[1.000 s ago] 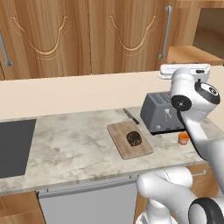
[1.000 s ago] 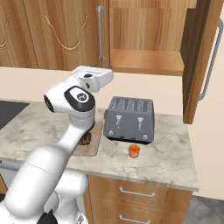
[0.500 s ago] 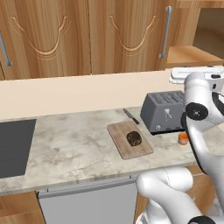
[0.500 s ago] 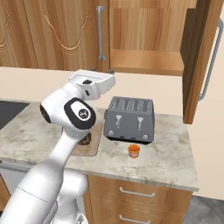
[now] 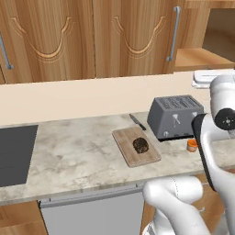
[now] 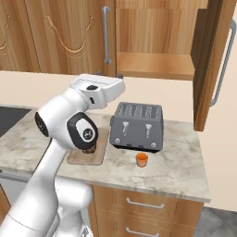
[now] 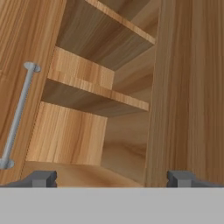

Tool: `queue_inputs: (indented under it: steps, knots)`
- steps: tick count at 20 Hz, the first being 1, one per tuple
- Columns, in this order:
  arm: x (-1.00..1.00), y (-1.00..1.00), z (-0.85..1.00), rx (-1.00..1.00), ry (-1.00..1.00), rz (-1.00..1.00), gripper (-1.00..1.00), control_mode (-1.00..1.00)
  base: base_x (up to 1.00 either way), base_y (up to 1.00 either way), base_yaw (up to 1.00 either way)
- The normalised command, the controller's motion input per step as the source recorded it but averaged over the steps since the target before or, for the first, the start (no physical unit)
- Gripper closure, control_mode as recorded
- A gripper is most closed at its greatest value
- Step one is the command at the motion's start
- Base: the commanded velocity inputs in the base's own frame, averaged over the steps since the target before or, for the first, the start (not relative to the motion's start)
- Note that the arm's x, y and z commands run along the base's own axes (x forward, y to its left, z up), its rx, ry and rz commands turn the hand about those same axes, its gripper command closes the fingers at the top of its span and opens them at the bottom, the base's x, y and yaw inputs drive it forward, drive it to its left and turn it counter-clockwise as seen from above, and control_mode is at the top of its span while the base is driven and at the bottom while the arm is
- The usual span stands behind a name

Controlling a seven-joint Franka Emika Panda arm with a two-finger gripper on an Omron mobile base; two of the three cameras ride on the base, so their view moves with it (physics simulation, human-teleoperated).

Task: Pick the bread, place it on the cutting board, pick the jam, place it on the counter, and close the cabinet.

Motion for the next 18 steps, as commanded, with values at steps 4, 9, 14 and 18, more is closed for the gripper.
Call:
queue_inputs:
  steps: [4,9,14,18]
  knots:
    - [-0.48,-0.15,0.27,0.02,0.05,0.00,-1.00,-1.00,0.00,0.00,0.00]
    - [-0.48,-0.14,0.27,0.03,0.05,0.00,-1.00,-1.00,0.00,0.00,0.00]
    - [-0.49,-0.12,0.12,0.01,0.05,0.00,-1.00,-1.00,0.00,0.00,0.00]
    - [-0.44,-0.19,0.02,0.00,0.02,0.00,-1.00,-1.00,0.00,0.00,0.00]
